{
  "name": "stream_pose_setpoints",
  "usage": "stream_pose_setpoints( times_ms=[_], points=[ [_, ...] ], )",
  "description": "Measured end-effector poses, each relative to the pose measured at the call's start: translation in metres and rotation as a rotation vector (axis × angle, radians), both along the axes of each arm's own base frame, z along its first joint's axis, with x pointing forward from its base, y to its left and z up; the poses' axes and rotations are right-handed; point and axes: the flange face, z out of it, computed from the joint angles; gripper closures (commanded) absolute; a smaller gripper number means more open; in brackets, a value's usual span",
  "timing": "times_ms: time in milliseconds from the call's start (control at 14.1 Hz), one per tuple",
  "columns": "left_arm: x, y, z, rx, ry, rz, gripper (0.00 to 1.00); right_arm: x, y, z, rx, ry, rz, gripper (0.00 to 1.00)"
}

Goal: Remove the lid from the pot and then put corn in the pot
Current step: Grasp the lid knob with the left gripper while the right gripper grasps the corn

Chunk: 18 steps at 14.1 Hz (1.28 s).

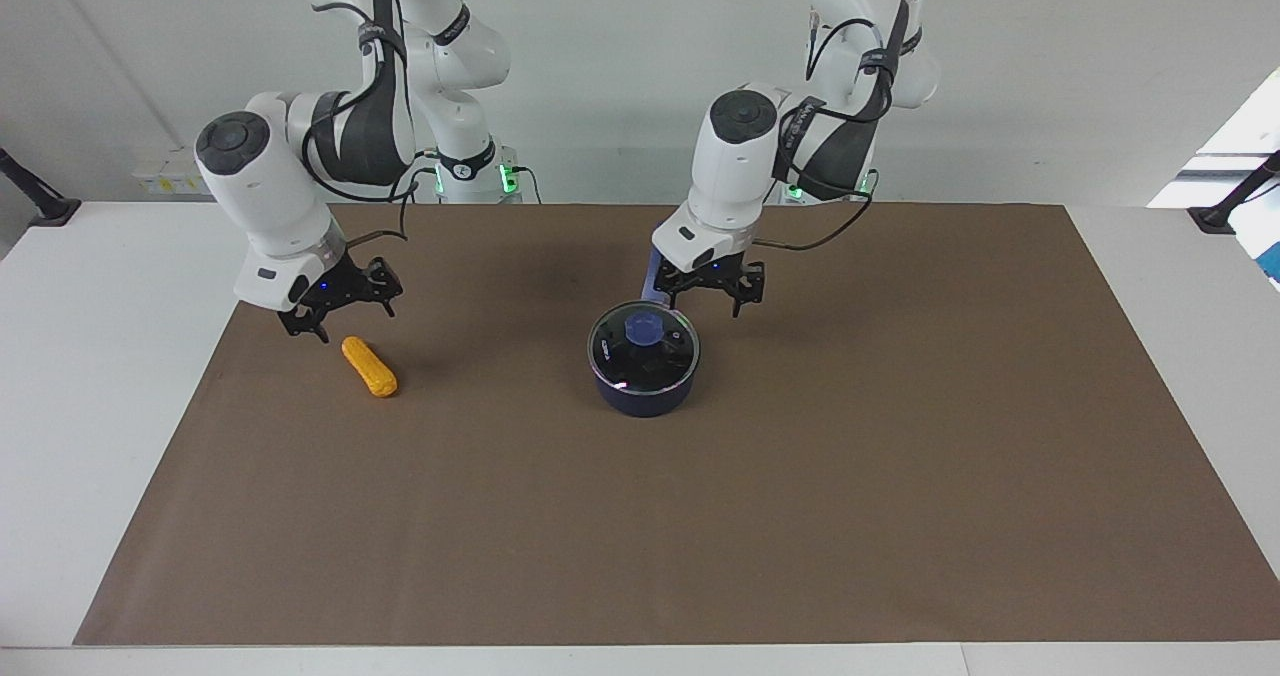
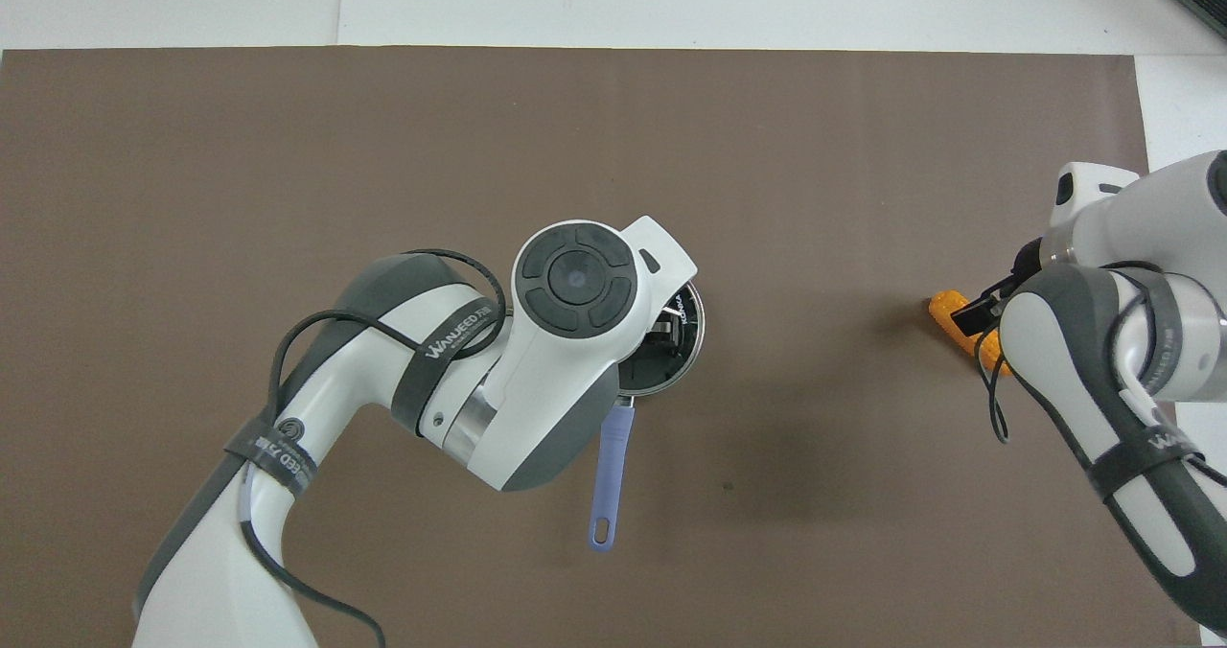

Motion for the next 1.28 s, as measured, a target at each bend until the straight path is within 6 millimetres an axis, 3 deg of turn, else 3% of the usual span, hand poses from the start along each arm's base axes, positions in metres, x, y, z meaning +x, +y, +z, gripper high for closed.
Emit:
stream_pose_setpoints(
  times_ms=[284, 497, 710, 1065, 1136, 1207, 1278],
  points=[
    [-0.005, -0.028, -0.033, 0.051, 0.002, 0.012, 0.0, 0.006, -0.003, -0.026, 0.0, 0.002, 0.126, 0.0],
    [-0.007, -0.046, -0.054, 0.084, -0.003, 0.014, 0.0, -0.005, -0.011, -0.051, 0.007, 0.053, 0.122, 0.0],
    [0.002, -0.041, -0.05, 0.09, -0.022, 0.026, 0.0, -0.015, -0.014, -0.073, 0.011, 0.07, 0.157, 0.0],
    [0.008, -0.039, -0.045, 0.083, -0.035, 0.034, 0.0, -0.023, -0.025, -0.086, 0.02, 0.094, 0.181, 0.0],
    [0.009, -0.038, -0.044, 0.081, -0.039, 0.036, 0.03, -0.023, -0.026, -0.087, 0.021, 0.095, 0.19, 0.0],
    [0.011, -0.037, -0.044, 0.08, -0.043, 0.039, 0.25, -0.023, -0.026, -0.087, 0.021, 0.096, 0.196, 0.0],
    [0.013, -0.035, -0.043, 0.081, -0.046, 0.043, 0.5, -0.023, -0.026, -0.087, 0.021, 0.095, 0.2, 0.07]
  ],
)
